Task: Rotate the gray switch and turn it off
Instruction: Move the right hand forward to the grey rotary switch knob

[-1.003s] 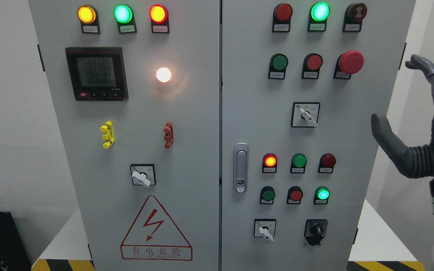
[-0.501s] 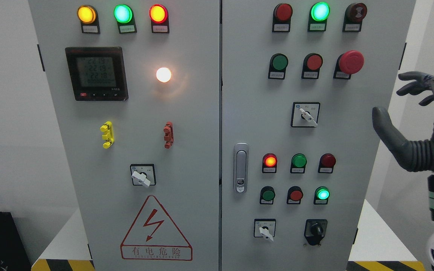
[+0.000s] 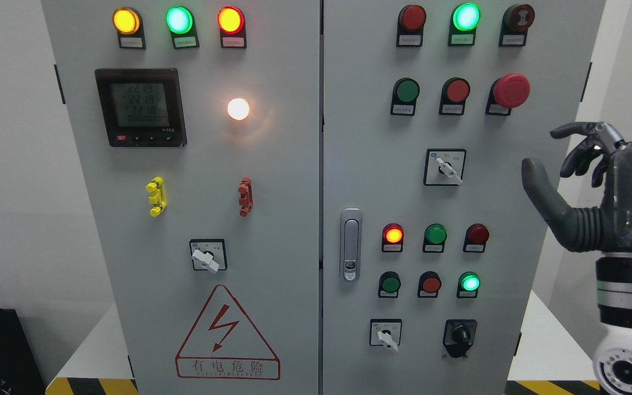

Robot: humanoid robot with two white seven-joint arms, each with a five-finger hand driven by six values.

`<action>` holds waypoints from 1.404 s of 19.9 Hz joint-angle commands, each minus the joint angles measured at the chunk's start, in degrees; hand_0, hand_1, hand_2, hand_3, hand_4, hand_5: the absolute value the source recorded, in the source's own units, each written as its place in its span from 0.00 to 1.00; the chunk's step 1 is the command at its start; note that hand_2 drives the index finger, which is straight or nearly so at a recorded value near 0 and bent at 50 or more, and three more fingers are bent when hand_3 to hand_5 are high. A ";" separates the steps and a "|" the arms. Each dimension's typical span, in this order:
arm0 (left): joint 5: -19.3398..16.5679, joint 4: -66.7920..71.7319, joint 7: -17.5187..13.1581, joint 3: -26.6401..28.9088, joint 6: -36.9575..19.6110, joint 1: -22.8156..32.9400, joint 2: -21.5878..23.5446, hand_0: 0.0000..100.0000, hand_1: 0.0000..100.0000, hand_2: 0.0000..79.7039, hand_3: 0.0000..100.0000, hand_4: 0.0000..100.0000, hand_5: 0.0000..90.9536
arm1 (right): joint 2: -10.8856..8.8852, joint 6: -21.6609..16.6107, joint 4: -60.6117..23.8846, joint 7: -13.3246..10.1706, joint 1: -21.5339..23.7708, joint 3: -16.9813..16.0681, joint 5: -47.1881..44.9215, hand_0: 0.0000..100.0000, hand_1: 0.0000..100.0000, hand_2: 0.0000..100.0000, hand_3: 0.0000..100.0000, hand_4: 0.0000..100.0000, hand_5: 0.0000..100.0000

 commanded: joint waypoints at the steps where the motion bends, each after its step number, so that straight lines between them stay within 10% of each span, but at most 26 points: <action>1: 1.14 -1.40 -0.24 0.44 0.43 -0.53 -0.02 0.12 0.39 0.00 0.00 0.00 0.00 | 4.25 2.07 -0.39 -0.26 1.00 4.28 2.51 0.09 0.33 0.49 0.89 0.93 1.00; 28: 1.14 -1.40 -0.15 0.44 0.35 -0.53 -0.02 0.12 0.39 0.00 0.00 0.00 0.00 | 10.23 14.02 0.84 -2.11 0.04 10.69 4.45 0.09 0.37 0.56 0.89 0.93 1.00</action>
